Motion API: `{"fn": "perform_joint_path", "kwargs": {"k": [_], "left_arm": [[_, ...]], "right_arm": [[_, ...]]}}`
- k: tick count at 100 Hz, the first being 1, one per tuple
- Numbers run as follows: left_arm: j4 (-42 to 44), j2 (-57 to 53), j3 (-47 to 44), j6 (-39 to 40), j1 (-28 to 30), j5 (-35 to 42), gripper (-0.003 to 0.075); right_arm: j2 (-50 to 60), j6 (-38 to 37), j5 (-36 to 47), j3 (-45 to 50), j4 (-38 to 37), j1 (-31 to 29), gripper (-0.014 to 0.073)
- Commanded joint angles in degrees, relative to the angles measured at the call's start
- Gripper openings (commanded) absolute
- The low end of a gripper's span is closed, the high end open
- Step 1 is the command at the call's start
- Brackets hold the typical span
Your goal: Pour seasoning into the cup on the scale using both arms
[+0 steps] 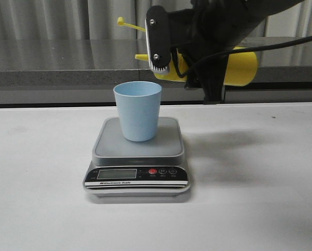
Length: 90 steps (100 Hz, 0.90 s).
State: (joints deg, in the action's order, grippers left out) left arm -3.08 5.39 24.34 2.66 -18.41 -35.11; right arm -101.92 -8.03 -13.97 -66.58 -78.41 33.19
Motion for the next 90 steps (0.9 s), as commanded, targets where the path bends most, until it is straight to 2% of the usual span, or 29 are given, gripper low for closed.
{"fn": "perform_joint_path", "kwargs": {"k": [1,17,34,55,75,90], "left_arm": [[-0.12,0.58,1.32,0.54,0.15,4.52,-0.0020],[-0.12,0.58,1.32,0.54,0.15,4.52,-0.0020],[-0.12,0.58,1.32,0.54,0.15,4.52,-0.0020],[-0.12,0.58,1.32,0.54,0.15,4.52,-0.0020],[-0.12,0.58,1.32,0.54,0.15,4.52,-0.0020],[-0.12,0.58,1.32,0.54,0.15,4.52,-0.0020]], "right_arm": [[3.25,-0.52,4.02,-1.96,8.94,-1.67,-0.0060],[3.36,-0.40,10.81,-1.96,23.58,-4.82,-0.0060],[3.42,0.36,24.80,0.66,36.77,-8.34,-0.0060],[3.42,9.73,38.91,8.75,56.09,-11.86,-0.0060],[3.35,9.86,57.79,17.59,65.96,-14.30,-0.0060],[1.81,7.23,65.83,21.47,67.32,-16.57,-0.0060]]}}
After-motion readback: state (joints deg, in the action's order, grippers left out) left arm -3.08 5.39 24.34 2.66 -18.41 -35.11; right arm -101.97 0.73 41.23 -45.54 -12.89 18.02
